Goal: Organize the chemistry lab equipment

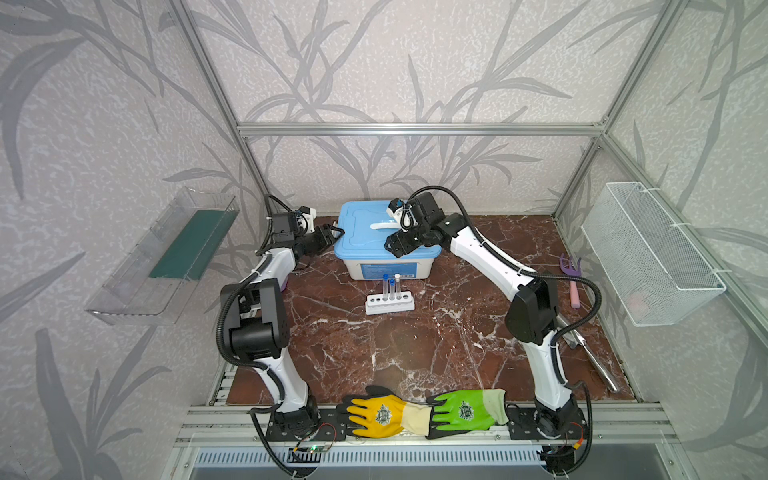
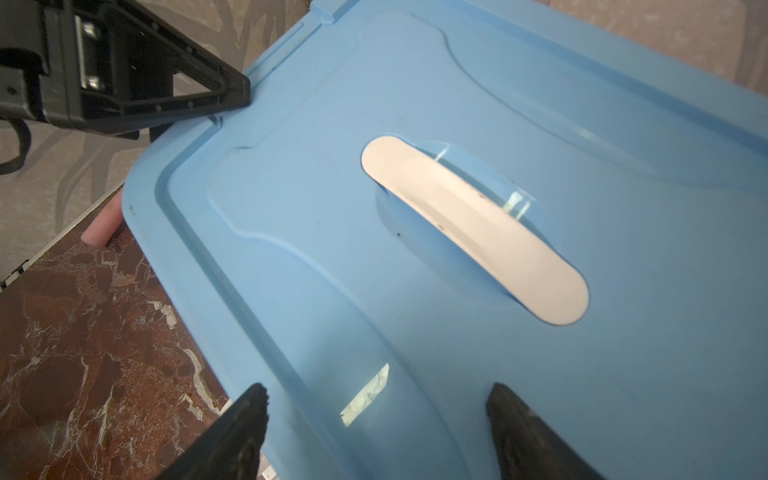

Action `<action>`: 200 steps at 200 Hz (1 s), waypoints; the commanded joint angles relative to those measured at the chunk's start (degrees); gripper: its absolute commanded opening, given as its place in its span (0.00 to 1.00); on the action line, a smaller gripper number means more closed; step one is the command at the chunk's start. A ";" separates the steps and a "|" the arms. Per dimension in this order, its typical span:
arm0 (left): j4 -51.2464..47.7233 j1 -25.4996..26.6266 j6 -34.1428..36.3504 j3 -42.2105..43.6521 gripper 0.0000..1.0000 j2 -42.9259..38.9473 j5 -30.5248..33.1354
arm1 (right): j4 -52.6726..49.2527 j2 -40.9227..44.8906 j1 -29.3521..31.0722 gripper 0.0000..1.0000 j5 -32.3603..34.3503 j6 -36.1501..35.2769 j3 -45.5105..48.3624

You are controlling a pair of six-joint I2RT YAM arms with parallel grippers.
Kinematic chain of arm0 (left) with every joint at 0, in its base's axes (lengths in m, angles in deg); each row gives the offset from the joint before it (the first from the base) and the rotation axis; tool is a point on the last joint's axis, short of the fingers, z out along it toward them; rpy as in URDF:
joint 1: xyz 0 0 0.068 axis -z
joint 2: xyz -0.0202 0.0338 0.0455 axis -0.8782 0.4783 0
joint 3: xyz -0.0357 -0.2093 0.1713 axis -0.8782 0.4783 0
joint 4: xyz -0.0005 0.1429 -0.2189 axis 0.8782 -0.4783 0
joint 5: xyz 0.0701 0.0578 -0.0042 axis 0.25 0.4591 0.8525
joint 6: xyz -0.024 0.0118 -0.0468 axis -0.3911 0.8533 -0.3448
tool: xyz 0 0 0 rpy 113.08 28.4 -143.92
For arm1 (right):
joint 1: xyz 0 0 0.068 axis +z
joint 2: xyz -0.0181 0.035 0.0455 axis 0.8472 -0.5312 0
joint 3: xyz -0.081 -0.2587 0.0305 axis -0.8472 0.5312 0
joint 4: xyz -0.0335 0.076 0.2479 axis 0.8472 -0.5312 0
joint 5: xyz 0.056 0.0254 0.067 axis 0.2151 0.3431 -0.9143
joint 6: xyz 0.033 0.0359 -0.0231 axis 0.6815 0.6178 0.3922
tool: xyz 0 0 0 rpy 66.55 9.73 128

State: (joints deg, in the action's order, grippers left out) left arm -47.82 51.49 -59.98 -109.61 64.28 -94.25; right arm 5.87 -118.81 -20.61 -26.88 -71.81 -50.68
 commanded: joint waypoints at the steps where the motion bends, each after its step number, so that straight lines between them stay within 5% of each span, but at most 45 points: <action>1: -3.48 1.29 3.91 -2.55 0.58 -1.48 0.17 | 0.06 -1.75 0.32 0.82 0.14 0.88 0.83; 117: -17.80 5.23 15.19 -9.06 0.54 -2.88 11.39 | 0.67 -2.00 0.32 0.80 0.16 1.73 1.52; 200: -17.71 5.17 15.52 -8.89 0.66 -4.20 13.72 | 0.47 -2.13 0.32 0.82 0.12 1.96 1.49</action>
State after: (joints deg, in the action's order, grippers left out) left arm -64.95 56.87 -44.82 -117.30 61.83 -80.26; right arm 7.62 -119.14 -20.61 -26.90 -70.32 -50.24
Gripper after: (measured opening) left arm 0.644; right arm 0.803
